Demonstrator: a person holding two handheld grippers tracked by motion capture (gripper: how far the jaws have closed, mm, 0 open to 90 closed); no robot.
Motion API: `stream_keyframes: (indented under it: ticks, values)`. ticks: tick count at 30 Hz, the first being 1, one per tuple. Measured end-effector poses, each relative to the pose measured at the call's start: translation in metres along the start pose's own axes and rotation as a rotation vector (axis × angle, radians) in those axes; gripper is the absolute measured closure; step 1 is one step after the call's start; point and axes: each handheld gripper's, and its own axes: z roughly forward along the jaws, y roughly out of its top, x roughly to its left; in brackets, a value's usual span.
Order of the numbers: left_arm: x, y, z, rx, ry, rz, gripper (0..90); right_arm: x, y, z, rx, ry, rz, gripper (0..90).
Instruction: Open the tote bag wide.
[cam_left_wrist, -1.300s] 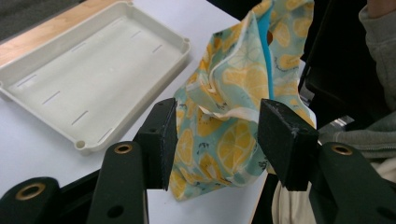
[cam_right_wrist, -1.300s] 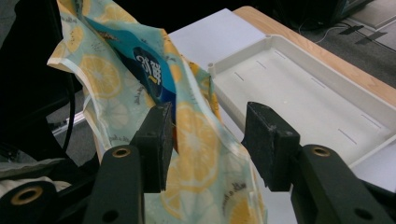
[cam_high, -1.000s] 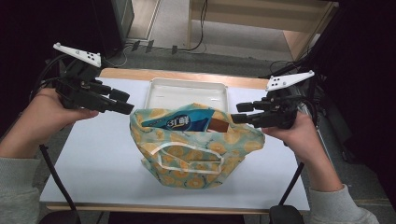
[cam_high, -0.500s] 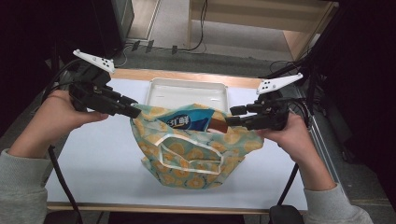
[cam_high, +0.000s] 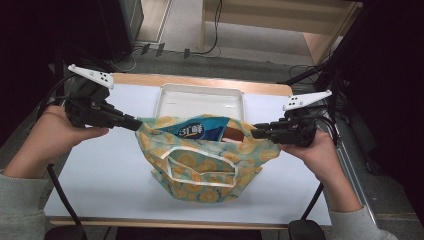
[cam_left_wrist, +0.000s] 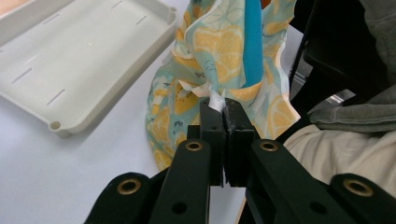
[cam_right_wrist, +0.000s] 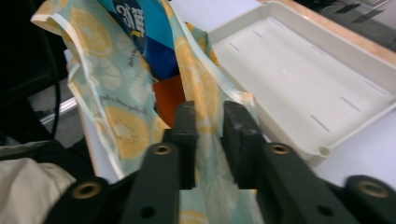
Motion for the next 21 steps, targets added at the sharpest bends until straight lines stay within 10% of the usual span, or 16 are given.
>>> stream_keyframes:
  ticks: [21]
  values:
    - [0.027, -0.043, 0.035, -0.027, -0.026, -0.071, 88.9, -0.016, 0.001, 0.022, 0.009, -0.026, 0.03, 86.8]
